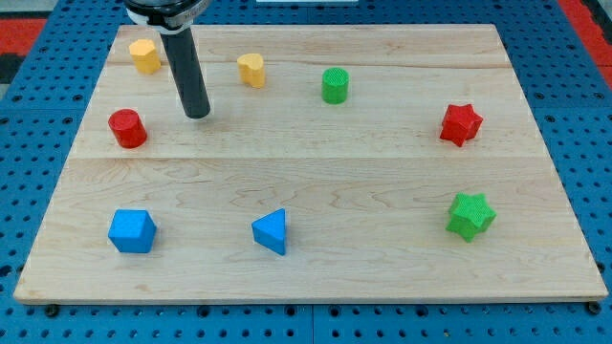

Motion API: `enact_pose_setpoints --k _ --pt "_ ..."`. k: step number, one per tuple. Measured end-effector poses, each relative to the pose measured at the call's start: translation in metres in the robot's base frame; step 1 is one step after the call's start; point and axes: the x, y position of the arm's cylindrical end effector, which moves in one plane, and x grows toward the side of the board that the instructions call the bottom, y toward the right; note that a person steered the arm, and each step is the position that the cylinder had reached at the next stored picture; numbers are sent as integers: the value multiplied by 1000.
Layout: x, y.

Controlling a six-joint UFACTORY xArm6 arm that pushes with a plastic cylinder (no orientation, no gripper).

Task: Move the blue triangle slightly upwards

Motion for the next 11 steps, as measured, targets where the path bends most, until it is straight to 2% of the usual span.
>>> enact_pose_setpoints --k 2,4,5,7,10,11 --pt "17 -1" --pt "113 4" --pt "143 4" --pt "184 60" --pt "197 131" --pt "164 142"
